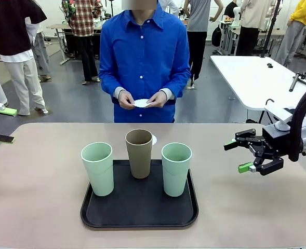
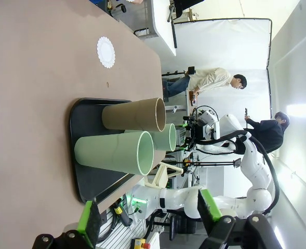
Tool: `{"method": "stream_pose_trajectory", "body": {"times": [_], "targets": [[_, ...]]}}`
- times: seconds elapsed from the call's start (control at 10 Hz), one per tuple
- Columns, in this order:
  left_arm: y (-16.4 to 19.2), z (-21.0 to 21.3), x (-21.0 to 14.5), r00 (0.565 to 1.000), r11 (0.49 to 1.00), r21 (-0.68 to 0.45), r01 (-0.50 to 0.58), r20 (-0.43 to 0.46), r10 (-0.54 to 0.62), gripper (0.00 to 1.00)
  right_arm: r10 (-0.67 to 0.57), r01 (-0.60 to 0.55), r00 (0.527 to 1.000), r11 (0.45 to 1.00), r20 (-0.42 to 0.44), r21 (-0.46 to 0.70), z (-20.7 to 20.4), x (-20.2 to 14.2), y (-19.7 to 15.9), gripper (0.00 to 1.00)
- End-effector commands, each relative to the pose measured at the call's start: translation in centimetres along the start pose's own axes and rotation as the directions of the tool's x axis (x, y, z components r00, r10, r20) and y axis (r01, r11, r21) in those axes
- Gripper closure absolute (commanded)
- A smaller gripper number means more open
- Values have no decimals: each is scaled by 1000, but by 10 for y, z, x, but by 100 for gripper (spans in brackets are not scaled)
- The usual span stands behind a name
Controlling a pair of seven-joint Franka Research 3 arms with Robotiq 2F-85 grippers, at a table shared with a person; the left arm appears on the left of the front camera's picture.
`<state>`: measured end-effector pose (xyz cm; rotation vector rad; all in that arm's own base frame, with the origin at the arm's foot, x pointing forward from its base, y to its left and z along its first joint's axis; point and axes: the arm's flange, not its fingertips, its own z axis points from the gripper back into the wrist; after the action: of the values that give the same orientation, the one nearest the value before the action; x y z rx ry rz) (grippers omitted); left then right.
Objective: Place coasters on the table and set cups on them.
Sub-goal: Pick up one Reusable plastic cup and place it on a coaster set by the human.
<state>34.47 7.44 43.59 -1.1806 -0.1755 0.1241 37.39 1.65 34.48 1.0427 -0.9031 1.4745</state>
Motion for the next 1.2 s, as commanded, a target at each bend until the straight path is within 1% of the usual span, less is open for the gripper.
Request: {"method": "stream_pose_trajectory", "body": {"times": [0.0, 0.4, 0.5, 0.6, 0.7, 0.8, 0.9, 1.0, 1.1], "targets": [[0, 1, 0, 1000, 1000, -16, 8, 2, -8, 0, -10, 10, 1000, 1000, 9, 2, 1, 3, 0, 0], [0, 1, 0, 1000, 1000, -16, 8, 2, -8, 0, -1, 1, 1000, 1000, 0, 0, 0, 0, 0, 0], [0, 1, 0, 1000, 1000, -16, 8, 2, -8, 0, -13, 11, 999, 999, 44, 39, -8, -7, -4, 0], [0, 1, 0, 1000, 1000, -16, 8, 2, -8, 0, -9, 7, 995, 1000, 97, 23, -17, -19, -8, 0], [0, 1, 0, 1000, 1000, -16, 8, 2, -8, 0, 10, -11, 994, 1000, 109, 12, -27, -34, -8, 0], [0, 1, 0, 1000, 1000, -16, 8, 2, -8, 0, 28, -29, 990, 1000, 138, 1, -35, -45, -6, 0], [0, 1, 0, 1000, 1000, -16, 8, 2, -8, 0, 33, -32, 987, 999, 155, -11, -42, -51, -4, 0], [0, 1, 0, 1000, 1000, -16, 8, 2, -8, 0, 50, -45, 987, 998, 150, -33, -51, -55, -3, 0], [0, 1, 0, 1000, 1000, -16, 8, 2, -8, 0, 34, -27, 990, 998, 137, -53, -59, -61, -3, 0]]}}
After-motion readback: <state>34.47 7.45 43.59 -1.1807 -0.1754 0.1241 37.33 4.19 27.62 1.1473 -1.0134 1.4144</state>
